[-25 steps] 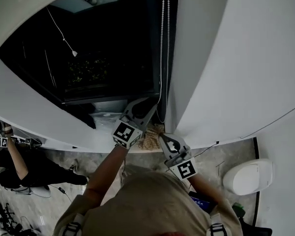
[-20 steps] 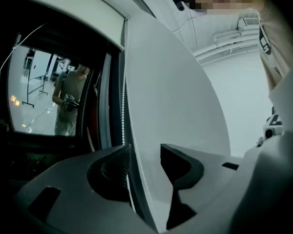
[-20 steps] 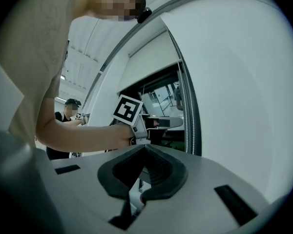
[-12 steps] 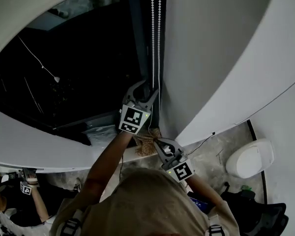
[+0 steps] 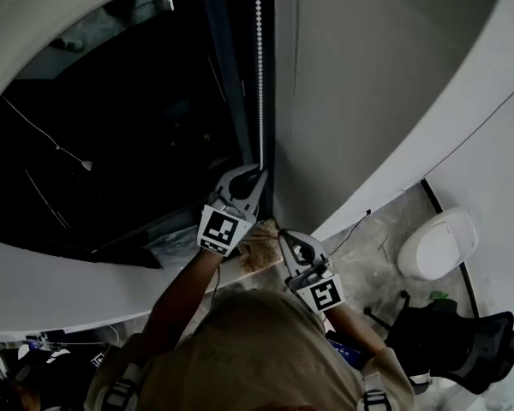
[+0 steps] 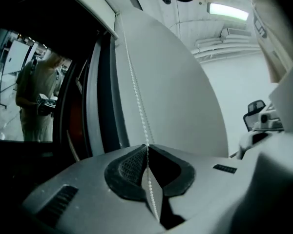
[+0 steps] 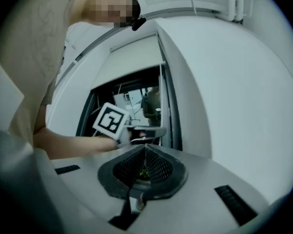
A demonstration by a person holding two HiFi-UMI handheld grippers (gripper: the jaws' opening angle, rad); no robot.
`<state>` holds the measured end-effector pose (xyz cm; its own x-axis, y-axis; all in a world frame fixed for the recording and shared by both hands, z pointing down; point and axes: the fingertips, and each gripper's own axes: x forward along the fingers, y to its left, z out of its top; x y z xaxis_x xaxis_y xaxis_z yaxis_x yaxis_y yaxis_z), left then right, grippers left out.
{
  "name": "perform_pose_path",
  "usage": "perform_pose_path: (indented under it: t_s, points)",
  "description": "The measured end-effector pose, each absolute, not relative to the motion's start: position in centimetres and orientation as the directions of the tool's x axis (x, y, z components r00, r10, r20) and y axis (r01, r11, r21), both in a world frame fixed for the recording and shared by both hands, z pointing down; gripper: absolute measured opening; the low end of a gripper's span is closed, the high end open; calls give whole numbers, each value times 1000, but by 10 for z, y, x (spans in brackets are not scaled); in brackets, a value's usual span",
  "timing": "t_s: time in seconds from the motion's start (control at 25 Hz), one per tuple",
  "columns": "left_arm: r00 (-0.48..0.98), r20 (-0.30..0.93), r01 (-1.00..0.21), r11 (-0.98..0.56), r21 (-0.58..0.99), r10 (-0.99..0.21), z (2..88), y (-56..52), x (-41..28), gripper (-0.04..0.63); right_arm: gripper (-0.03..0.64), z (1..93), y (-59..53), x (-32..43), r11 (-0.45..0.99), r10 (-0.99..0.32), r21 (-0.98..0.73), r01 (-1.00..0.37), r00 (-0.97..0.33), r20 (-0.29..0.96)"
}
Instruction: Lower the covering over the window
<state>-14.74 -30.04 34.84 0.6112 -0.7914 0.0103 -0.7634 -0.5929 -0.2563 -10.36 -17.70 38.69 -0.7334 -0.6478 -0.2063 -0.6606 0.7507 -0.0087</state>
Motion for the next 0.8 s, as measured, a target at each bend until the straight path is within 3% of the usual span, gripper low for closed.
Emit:
perform_pose_path:
  t_s: [0.2, 0.32, 0.56, 0.8]
  points:
    - [741, -6, -639, -703, -311, -671, 341, -221, -133, 23, 12, 334, -184, -84, 761, -629, -81, -644, -701, -337]
    - [755, 29, -611, -719, -330, -655, 342, -185, -126, 23, 91, 316, -170, -90, 841, -527, -100, -532, -764, -371]
    - [743, -6, -639, -708, -301, -669, 340, -147, -103, 21, 112, 278, -135, -100, 918, -372, -39, -395, -819, -437]
    - [658, -53, -745, -640, -190, -751, 361, -134, -82, 18, 112, 275, -121, -86, 948, -290, 3, -318, -867, -406]
